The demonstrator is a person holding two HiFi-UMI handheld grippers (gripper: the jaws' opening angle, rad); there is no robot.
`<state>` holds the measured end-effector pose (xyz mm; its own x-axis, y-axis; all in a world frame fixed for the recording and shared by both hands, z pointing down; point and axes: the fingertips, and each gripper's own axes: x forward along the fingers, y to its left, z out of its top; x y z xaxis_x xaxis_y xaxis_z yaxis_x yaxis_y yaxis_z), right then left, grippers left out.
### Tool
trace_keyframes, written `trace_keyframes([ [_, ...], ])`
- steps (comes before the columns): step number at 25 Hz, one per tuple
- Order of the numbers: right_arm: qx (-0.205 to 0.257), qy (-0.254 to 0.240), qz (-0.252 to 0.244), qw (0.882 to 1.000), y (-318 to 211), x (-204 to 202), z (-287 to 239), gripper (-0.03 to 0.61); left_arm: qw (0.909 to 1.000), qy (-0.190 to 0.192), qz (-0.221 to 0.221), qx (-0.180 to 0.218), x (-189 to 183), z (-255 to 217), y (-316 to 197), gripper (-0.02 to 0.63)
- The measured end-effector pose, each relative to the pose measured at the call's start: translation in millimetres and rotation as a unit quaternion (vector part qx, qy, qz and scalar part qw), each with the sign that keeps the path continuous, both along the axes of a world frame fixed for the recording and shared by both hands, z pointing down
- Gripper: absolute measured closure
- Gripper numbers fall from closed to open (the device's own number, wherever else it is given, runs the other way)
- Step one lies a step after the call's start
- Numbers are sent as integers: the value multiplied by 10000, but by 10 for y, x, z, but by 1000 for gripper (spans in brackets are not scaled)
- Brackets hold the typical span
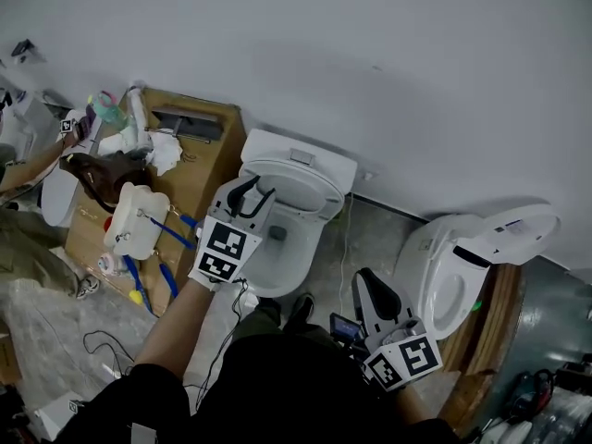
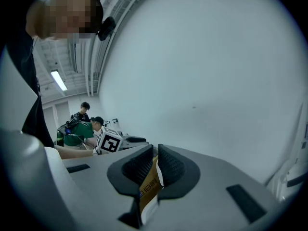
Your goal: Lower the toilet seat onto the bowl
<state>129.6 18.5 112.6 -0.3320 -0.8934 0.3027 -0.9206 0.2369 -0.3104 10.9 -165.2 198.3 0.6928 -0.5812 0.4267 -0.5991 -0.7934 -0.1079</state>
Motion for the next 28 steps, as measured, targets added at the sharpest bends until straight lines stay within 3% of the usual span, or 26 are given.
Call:
trace_keyframes([
  [5,-132,-16,108,9999,-157,-73,82,525,9966,-779,96,237,24,527,-422,480],
  [11,-272,3,267,9993,-272,-79,195,525,9898,-1366,391,73,137,1124,-703,480],
  [18,-418,-43,440,9981,-346,-1,268,525,9723,-2193,807,-98,199,1595,-884,480],
  [23,-515,-114,544,9971,-362,43,318,525,9662,-2442,802,-179,202,1793,-1019,480],
  [28,-565,-131,559,9967,-338,63,345,525,9675,-2417,720,-182,247,1847,-1086,480],
])
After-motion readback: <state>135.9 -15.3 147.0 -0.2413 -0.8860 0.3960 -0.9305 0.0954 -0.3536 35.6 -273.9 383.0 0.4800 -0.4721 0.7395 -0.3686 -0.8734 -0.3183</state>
